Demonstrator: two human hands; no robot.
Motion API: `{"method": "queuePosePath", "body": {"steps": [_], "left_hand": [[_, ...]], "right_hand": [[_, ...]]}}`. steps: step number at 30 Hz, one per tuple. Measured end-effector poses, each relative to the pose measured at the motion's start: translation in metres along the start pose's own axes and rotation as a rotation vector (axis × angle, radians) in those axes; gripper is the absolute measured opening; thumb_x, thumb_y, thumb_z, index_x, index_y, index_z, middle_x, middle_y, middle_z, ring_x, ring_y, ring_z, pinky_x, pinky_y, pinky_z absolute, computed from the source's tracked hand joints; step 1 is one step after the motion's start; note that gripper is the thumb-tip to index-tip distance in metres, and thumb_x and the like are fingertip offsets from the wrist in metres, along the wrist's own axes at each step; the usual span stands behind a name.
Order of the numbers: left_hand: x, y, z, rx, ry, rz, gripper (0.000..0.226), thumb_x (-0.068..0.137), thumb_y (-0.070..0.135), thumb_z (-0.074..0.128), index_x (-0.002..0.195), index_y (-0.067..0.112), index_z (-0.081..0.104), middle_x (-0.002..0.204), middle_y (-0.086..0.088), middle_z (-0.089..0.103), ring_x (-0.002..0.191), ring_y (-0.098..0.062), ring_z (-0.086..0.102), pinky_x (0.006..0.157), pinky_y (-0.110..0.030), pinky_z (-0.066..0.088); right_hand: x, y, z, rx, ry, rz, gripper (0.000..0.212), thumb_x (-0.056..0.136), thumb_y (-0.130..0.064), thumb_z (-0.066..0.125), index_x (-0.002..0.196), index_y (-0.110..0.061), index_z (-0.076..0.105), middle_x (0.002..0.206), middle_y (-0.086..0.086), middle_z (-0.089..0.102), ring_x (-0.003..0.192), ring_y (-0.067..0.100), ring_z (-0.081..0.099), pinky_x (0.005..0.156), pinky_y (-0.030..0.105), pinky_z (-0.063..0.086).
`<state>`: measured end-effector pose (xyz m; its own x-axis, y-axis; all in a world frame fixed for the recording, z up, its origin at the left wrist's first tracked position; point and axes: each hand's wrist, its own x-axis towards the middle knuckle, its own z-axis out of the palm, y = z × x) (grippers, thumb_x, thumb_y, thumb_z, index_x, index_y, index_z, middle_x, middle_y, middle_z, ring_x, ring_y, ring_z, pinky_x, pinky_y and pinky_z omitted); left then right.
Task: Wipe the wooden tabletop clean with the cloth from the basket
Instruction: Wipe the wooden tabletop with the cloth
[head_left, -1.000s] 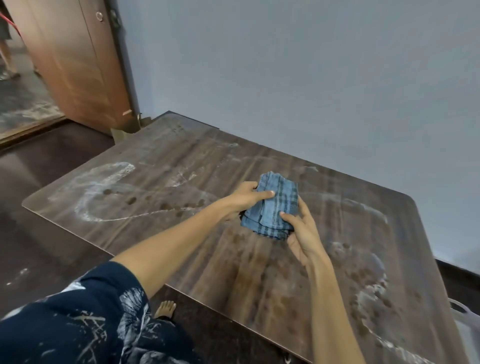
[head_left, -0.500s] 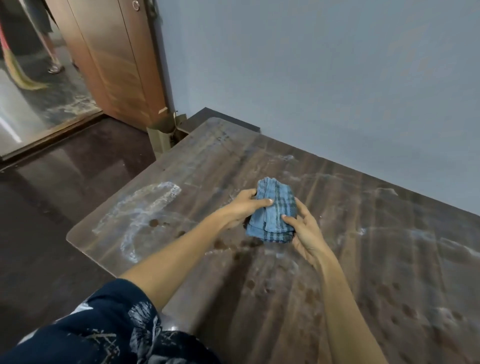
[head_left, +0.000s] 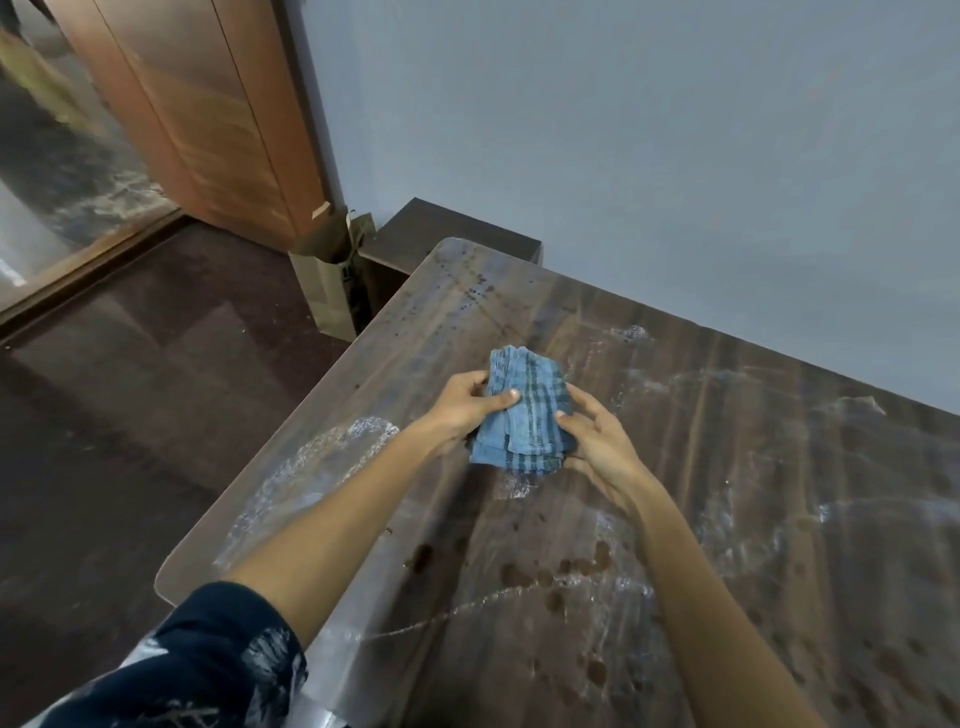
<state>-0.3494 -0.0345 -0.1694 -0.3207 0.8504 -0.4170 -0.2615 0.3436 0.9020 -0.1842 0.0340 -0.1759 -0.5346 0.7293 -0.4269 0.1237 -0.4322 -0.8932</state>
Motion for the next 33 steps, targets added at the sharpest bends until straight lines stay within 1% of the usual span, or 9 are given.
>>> {"method": "queuePosePath", "body": {"steps": [5,8,12,16,20,24,29,31,33], "left_hand": [[0.012,-0.017,-0.007,-0.065,0.117,-0.008,0.033,0.081,0.010,0.067,0.110,-0.006,0.058,0.106,-0.016,0.066,0.086,-0.022,0.065,0.071,-0.028,0.057],[0.023,-0.024,-0.015,-0.095,0.146,-0.042,0.029,0.082,0.010,0.066,0.107,-0.002,0.058,0.102,-0.011,0.066,0.082,-0.017,0.065,0.064,-0.026,0.056],[0.045,-0.028,-0.032,-0.172,0.166,-0.071,0.027,0.083,0.006,0.064,0.107,-0.003,0.058,0.097,-0.010,0.066,0.082,-0.019,0.065,0.068,-0.028,0.057],[0.077,-0.030,-0.057,-0.155,0.178,-0.099,0.024,0.080,0.002,0.066,0.102,-0.002,0.059,0.102,-0.016,0.065,0.084,-0.021,0.064,0.076,-0.034,0.056],[0.118,-0.024,-0.085,-0.073,0.198,-0.088,0.027,0.078,0.002,0.069,0.102,-0.005,0.059,0.103,-0.020,0.065,0.084,-0.024,0.064,0.079,-0.039,0.055],[0.165,-0.007,-0.113,0.074,0.209,-0.025,0.028,0.077,0.006,0.072,0.101,0.000,0.060,0.100,-0.014,0.067,0.080,-0.017,0.064,0.069,-0.028,0.055],[0.228,0.021,-0.135,0.252,0.277,0.130,0.030,0.075,0.006,0.074,0.101,-0.003,0.062,0.099,-0.008,0.066,0.084,-0.017,0.063,0.064,-0.016,0.051],[0.252,0.030,-0.140,0.304,0.297,0.174,0.028,0.075,0.004,0.073,0.100,-0.005,0.062,0.096,-0.007,0.066,0.082,-0.015,0.062,0.062,-0.011,0.049],[0.273,0.036,-0.145,0.367,0.322,0.203,0.029,0.074,0.006,0.074,0.100,-0.002,0.063,0.098,-0.008,0.068,0.083,-0.015,0.063,0.070,-0.017,0.051]], "right_hand": [[0.021,0.004,0.004,-0.043,-0.019,0.027,0.047,0.093,-0.004,0.052,0.137,-0.020,0.043,0.118,0.006,0.063,0.102,0.021,0.064,0.064,0.032,0.058],[0.035,0.008,0.007,-0.074,-0.028,0.038,0.051,0.093,0.000,0.052,0.138,-0.020,0.041,0.118,0.004,0.062,0.106,0.023,0.062,0.069,0.036,0.059],[0.060,0.014,0.017,-0.096,-0.010,0.062,0.052,0.093,0.000,0.051,0.140,-0.019,0.039,0.118,0.003,0.062,0.106,0.024,0.062,0.077,0.046,0.056],[0.094,0.013,0.034,-0.152,-0.003,0.070,0.052,0.093,0.000,0.051,0.140,-0.018,0.038,0.109,-0.004,0.062,0.101,0.019,0.062,0.074,0.040,0.057],[0.135,0.012,0.055,-0.180,0.014,0.087,0.051,0.093,-0.002,0.051,0.141,-0.016,0.038,0.108,-0.003,0.060,0.096,0.018,0.062,0.070,0.037,0.058],[0.182,0.001,0.078,-0.239,0.047,0.054,0.053,0.093,-0.003,0.052,0.142,-0.014,0.034,0.116,0.006,0.057,0.097,0.022,0.061,0.060,0.029,0.059],[0.248,-0.017,0.102,-0.433,0.172,-0.092,0.051,0.091,-0.004,0.057,0.139,-0.008,0.039,0.122,0.016,0.057,0.111,0.030,0.058,0.090,0.048,0.051],[0.274,-0.023,0.109,-0.522,0.223,-0.133,0.051,0.089,-0.007,0.060,0.137,-0.009,0.043,0.122,0.015,0.058,0.111,0.027,0.057,0.095,0.044,0.048],[0.294,-0.029,0.114,-0.605,0.283,-0.173,0.049,0.089,-0.008,0.060,0.135,-0.009,0.045,0.122,0.012,0.059,0.111,0.024,0.057,0.097,0.034,0.046]]}}
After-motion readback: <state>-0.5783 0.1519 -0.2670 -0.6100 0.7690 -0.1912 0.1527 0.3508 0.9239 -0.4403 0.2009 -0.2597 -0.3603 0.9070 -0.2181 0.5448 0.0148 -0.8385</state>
